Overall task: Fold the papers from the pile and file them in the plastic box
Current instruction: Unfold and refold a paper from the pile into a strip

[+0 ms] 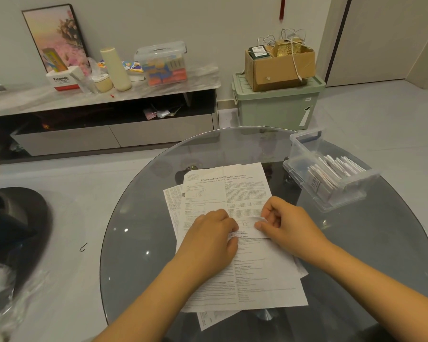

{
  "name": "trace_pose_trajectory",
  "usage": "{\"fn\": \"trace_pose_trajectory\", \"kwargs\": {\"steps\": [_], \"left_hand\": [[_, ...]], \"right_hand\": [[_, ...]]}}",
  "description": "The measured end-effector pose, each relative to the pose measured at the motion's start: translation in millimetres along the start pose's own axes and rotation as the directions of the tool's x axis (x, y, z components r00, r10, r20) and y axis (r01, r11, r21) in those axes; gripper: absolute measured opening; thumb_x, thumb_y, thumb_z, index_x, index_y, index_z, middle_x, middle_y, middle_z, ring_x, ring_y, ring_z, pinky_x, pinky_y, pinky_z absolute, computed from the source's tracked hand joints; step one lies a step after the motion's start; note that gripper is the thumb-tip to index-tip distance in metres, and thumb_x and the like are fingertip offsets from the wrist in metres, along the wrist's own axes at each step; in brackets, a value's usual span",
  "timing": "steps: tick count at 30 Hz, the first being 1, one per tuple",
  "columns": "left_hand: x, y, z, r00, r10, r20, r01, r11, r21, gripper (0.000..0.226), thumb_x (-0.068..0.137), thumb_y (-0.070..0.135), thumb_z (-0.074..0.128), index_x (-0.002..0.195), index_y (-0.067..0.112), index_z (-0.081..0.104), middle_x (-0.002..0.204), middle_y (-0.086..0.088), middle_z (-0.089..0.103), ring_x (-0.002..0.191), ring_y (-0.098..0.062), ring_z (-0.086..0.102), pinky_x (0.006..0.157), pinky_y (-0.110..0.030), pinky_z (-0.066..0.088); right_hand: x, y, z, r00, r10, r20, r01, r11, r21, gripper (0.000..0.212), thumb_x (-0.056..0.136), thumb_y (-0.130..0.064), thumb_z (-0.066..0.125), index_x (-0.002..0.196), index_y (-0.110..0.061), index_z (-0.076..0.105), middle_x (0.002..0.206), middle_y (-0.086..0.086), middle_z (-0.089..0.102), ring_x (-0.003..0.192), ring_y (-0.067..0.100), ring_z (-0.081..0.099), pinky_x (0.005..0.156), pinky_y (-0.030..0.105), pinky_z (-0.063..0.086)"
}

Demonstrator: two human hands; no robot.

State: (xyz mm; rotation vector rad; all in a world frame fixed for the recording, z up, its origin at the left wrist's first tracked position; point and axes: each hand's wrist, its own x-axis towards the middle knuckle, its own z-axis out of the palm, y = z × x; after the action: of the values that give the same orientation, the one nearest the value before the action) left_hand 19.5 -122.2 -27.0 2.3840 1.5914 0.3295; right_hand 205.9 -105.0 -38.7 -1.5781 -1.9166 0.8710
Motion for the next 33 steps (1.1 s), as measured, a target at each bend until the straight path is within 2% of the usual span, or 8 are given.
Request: {"fn": "trace_pose_trajectory", "kwargs": {"steps": [4, 8, 13, 17, 21, 24, 29, 33], "left_hand": [[-3.1, 1.4, 0.4, 0.999, 0.039, 0.0, -0.039, 0.998, 0.05, 0.037, 0.093, 0.042, 0.045, 0.125, 0.026, 0.055, 0.117, 0.01, 0.051, 0.106, -0.01, 0.046, 0.094, -0.023, 0.035], [-4.3, 2.4, -0.8, 0.999, 0.039, 0.027, -0.04, 0.998, 0.049, 0.047, 0.084, 0.059, 0.051, 0.123, 0.032, 0.054, 0.117, 0.013, 0.05, 0.109, -0.007, 0.044, 0.097, -0.024, 0.033], [-4.8, 4.1, -2.0, 0.997, -0.024, 0.07, 0.027, 0.999, -0.044, 0.05, 0.075, 0.069, 0.056, 0.112, 0.035, 0.058, 0.111, 0.017, 0.049, 0.105, -0.004, 0.041, 0.093, -0.024, 0.038], [0.0, 5.0, -1.2, 0.996, -0.084, 0.013, 0.085, 0.989, -0.124, 0.037, 0.084, 0.061, 0.05, 0.096, 0.028, 0.061, 0.097, 0.013, 0.056, 0.093, -0.004, 0.048, 0.08, -0.023, 0.043], [5.1, 0.6, -1.7, 0.987, -0.157, -0.032, 0.148, 0.968, -0.202, 0.015, 0.092, 0.036, 0.052, 0.094, 0.024, 0.061, 0.088, 0.01, 0.059, 0.082, -0.008, 0.053, 0.066, -0.018, 0.038], [7.3, -3.8, -1.0, 0.982, -0.189, -0.022, 0.177, 0.951, -0.252, 0.015, 0.092, 0.021, 0.054, 0.107, 0.022, 0.057, 0.096, 0.009, 0.055, 0.085, -0.008, 0.051, 0.073, -0.019, 0.039], [9.9, -10.1, 6.0, 0.969, -0.245, 0.006, 0.24, 0.944, -0.225, 0.042, 0.091, 0.021, 0.058, 0.13, 0.02, 0.043, 0.12, 0.004, 0.045, 0.113, -0.012, 0.042, 0.093, -0.022, 0.037], [12.9, -11.8, 4.3, 0.944, -0.328, 0.022, 0.318, 0.893, -0.318, 0.039, 0.089, 0.023, 0.061, 0.125, 0.024, 0.047, 0.094, 0.012, 0.05, 0.085, -0.006, 0.05, 0.079, -0.02, 0.041]], "right_hand": [[-3.8, -1.0, -0.8, 1.0, 0.009, 0.008, -0.009, 1.0, -0.03, 0.014, 0.089, -0.02, 0.059, 0.094, -0.029, 0.049, 0.063, 0.0, 0.061, 0.051, 0.005, 0.05, 0.054, 0.016, 0.042], [-9.5, -10.0, -5.5, 0.994, 0.016, 0.105, -0.025, 0.996, 0.085, 0.017, 0.087, -0.008, 0.054, 0.084, -0.022, 0.061, 0.053, -0.001, 0.065, 0.05, 0.011, 0.062, 0.059, 0.022, 0.052], [-10.7, -11.4, -2.4, 0.992, -0.086, 0.089, 0.067, 0.977, 0.203, 0.015, 0.088, -0.016, 0.057, 0.087, -0.028, 0.066, 0.074, 0.003, 0.068, 0.072, 0.017, 0.063, 0.072, 0.028, 0.049], [-9.4, -11.4, 3.3, 0.984, -0.148, 0.1, 0.124, 0.969, 0.212, 0.025, 0.093, -0.017, 0.053, 0.099, -0.039, 0.062, 0.084, -0.014, 0.066, 0.077, 0.0, 0.057, 0.072, 0.009, 0.043], [-6.7, -8.8, 7.5, 0.972, -0.193, 0.136, 0.175, 0.975, 0.136, 0.041, 0.095, -0.018, 0.048, 0.122, -0.048, 0.041, 0.101, -0.024, 0.064, 0.088, -0.008, 0.052, 0.082, 0.011, 0.041], [-6.9, -5.5, 10.9, 0.968, -0.196, 0.154, 0.184, 0.979, 0.087, 0.051, 0.094, -0.015, 0.049, 0.13, -0.046, 0.03, 0.106, -0.024, 0.06, 0.087, -0.011, 0.048, 0.077, 0.01, 0.039], [-7.0, -5.0, 16.4, 0.959, -0.234, 0.162, 0.247, 0.967, -0.063, 0.041, 0.092, -0.023, 0.054, 0.128, -0.038, 0.041, 0.103, -0.031, 0.049, 0.101, -0.006, 0.044, 0.083, 0.006, 0.035], [-6.7, -5.4, 19.0, 0.949, -0.279, 0.147, 0.301, 0.939, -0.167, 0.037, 0.088, -0.036, 0.058, 0.125, -0.032, 0.051, 0.113, -0.022, 0.052, 0.106, -0.003, 0.04, 0.092, 0.014, 0.036]]}}
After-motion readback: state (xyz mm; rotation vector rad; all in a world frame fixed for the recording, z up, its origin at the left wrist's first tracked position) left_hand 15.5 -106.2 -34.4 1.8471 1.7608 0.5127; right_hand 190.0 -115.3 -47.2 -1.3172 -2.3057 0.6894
